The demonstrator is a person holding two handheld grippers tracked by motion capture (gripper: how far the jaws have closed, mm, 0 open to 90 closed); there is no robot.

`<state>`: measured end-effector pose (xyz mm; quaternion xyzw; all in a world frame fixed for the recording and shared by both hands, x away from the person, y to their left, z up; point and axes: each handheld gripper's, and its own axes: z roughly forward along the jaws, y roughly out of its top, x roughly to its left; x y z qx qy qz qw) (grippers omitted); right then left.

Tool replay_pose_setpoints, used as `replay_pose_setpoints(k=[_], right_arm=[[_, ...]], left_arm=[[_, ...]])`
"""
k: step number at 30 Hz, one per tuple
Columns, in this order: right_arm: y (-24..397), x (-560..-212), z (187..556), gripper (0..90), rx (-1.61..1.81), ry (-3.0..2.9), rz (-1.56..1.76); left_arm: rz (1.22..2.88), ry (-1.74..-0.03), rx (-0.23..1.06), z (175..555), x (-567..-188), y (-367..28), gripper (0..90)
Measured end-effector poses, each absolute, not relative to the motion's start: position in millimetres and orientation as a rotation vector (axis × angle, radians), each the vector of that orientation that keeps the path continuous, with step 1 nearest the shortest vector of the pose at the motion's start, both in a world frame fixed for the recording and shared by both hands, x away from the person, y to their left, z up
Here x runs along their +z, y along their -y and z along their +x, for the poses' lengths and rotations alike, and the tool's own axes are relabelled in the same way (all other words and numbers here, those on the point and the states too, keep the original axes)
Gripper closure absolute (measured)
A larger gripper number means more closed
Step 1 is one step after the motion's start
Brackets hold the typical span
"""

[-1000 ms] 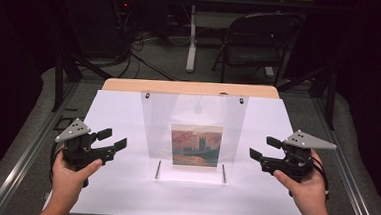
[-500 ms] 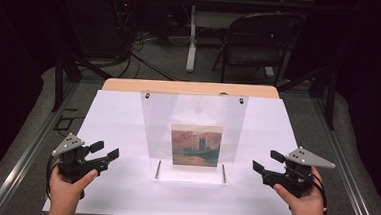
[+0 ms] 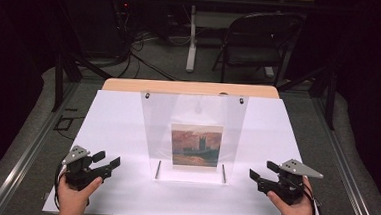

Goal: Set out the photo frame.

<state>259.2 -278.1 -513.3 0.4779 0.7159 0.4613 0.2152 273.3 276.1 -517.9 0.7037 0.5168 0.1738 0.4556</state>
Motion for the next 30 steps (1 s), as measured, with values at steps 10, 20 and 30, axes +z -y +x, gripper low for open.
replay_pose_setpoints(k=[10, 20, 30], right_arm=[[276, -531, 261, 27.8, 1.276, -2.013, 1.343], [276, -542, 264, 30.5, 1.283, -2.056, 1.384], [273, -548, 267, 30.7, 1.257, -2.111, 1.404]], left_arm=[[1.829, -1.231, 0.435, 273, -533, -265, 34.6], [1.887, -1.188, 0.421, 274, -536, -256, 34.5], [1.912, -1.172, 0.390, 276, -540, -252, 34.4]])
